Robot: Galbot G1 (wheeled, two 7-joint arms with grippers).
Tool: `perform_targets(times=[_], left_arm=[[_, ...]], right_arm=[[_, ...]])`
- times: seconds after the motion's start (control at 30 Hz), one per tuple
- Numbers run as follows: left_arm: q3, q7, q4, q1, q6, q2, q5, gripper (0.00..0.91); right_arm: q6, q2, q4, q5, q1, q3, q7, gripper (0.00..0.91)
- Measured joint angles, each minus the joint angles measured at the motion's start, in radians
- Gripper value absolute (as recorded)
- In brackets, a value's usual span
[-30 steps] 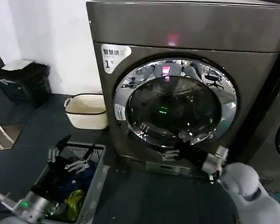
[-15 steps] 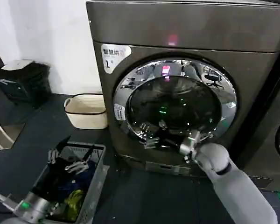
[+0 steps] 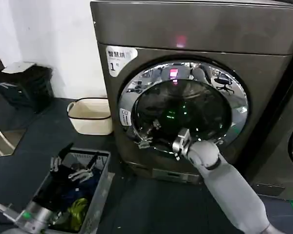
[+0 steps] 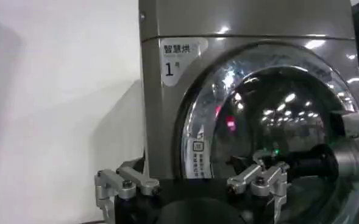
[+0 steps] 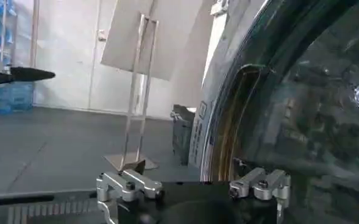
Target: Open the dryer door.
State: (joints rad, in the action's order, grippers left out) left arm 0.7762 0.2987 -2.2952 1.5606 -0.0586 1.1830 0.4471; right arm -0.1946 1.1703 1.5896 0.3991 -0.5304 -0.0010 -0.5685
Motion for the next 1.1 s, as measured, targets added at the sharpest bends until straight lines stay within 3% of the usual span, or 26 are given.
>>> perform_targets(times=[0.43, 0.87, 1.1], left_arm=[[-0.005, -0.001, 0.008, -0.002, 0.007, 0.003, -0.004, 0.907], [-0.004, -0.004, 0.002, -0.003, 0.008, 0.002, -0.007, 0.907], [0.023, 0.006, 0.012, -0.022, -0.045, -0.010, -0.007, 0.907]], right_arm=[[-0.009, 0.033, -0.042, -0.003, 0.028, -0.022, -0.011, 0.907], [-0.015, 0.021, -0.040, 0.063, 0.050, -0.051, -0.068, 0.907], [-0.010, -0.006, -0.016, 0.109, 0.025, -0.048, -0.108, 0.907]])
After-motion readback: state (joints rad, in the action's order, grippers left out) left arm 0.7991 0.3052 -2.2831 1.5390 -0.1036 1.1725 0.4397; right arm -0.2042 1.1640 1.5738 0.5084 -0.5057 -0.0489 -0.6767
